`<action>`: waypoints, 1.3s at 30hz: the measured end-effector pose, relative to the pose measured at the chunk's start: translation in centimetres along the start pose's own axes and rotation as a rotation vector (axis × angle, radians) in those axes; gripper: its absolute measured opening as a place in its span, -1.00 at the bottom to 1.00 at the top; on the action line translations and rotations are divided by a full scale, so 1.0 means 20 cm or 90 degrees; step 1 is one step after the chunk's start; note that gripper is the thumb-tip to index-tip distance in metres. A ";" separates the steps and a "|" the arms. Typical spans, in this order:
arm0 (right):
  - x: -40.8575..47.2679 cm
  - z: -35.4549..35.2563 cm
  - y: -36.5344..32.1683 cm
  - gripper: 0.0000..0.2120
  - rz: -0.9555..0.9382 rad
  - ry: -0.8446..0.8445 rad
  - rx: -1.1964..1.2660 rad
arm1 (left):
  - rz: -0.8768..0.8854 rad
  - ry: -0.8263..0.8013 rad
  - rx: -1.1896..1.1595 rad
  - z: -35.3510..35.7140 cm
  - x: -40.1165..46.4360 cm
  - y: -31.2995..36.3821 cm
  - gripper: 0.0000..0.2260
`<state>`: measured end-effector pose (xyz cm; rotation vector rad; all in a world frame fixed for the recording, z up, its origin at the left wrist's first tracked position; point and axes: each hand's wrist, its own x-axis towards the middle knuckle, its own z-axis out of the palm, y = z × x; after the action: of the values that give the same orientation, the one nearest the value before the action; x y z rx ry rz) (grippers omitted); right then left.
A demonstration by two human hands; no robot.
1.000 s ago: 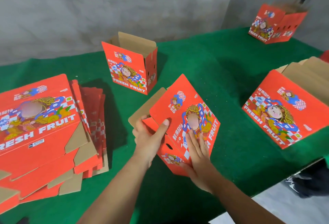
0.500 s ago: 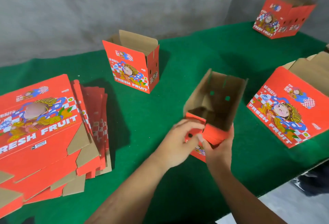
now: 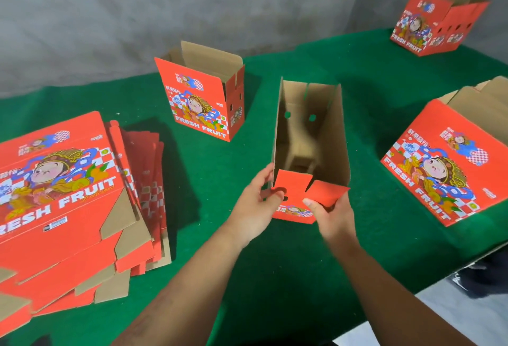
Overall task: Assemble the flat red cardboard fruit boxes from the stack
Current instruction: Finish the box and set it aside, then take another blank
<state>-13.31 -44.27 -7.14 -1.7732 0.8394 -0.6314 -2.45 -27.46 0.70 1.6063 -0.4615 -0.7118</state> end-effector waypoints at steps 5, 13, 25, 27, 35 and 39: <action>0.16 0.11 -0.20 -0.40 -0.035 -0.039 -0.033 | 0.038 0.037 0.007 -0.10 0.04 0.08 -0.41; 0.48 0.53 -0.52 0.19 0.259 -0.140 -0.188 | -0.055 0.183 0.040 -0.24 0.06 0.07 -0.73; 0.02 0.98 -0.71 -0.41 0.152 -0.399 -0.003 | -0.064 0.511 0.562 -0.94 -0.11 -0.01 -0.39; -0.04 0.99 -0.71 -0.48 0.176 -0.445 -0.026 | -0.284 0.462 0.645 -1.12 -0.20 -0.09 -0.09; -0.14 1.05 -0.75 -0.57 0.285 -0.498 0.040 | -0.225 0.330 0.691 -0.86 -0.30 -0.08 -0.54; -0.13 1.05 -0.81 -0.76 0.307 -0.494 0.130 | -0.103 0.267 0.666 -0.52 -0.41 -0.02 -0.48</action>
<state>4.70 -26.45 1.16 -1.3800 0.5844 0.2799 -1.33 -14.33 2.37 2.7234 -0.4112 -0.1973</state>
